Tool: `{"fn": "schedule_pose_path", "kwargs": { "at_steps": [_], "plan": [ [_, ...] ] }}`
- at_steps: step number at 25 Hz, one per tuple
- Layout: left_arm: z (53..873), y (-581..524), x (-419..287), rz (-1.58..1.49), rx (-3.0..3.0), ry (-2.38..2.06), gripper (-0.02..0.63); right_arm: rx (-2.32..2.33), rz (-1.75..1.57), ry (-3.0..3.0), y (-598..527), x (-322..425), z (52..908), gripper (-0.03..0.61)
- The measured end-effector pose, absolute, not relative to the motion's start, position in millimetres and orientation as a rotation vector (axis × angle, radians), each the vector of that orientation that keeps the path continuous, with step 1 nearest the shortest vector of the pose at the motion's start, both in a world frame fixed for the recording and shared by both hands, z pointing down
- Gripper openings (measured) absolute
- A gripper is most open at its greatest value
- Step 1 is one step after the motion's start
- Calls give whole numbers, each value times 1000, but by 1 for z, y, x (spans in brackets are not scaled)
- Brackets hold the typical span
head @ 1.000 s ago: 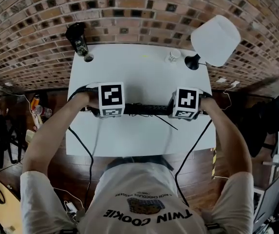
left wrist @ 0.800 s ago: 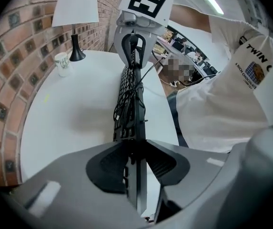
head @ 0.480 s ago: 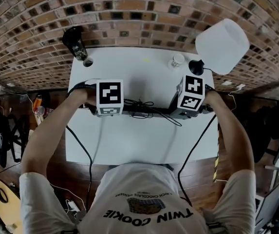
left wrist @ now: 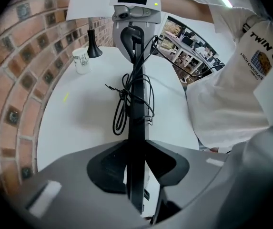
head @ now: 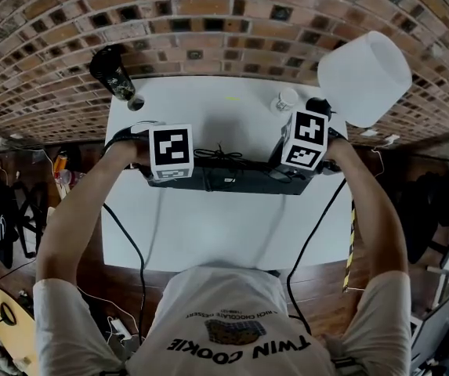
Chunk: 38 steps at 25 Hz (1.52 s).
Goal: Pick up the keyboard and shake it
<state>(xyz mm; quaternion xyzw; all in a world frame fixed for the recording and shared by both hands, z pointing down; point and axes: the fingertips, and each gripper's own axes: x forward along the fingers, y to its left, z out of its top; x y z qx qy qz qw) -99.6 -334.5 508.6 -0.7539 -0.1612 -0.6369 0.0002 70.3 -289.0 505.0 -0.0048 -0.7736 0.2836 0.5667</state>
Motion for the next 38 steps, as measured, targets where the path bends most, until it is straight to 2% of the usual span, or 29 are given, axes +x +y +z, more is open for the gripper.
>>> {"fn": "schedule_pose_path", "kwargs": {
  "at_steps": [10,18,28,31,38],
  "plan": [
    [533,-359,-93,-1963,-2384,-442,170,42,670,-1928,-320,74,522,112],
    [551,-370,-91,-2032,-2404,-546,204,26,804,-1965,-336,78,539,120],
    [574,-382,-93,-2064,-2435,-589,252,81,781,-1938,-360,82,564,129],
    [578,-392,-93,-2050,-2418,-547,197,105,799,-1922,-364,83,574,129],
    [579,-392,-94,-2039,-2411,-506,195,179,713,-1926,-367,83,578,129]
  ]
}}
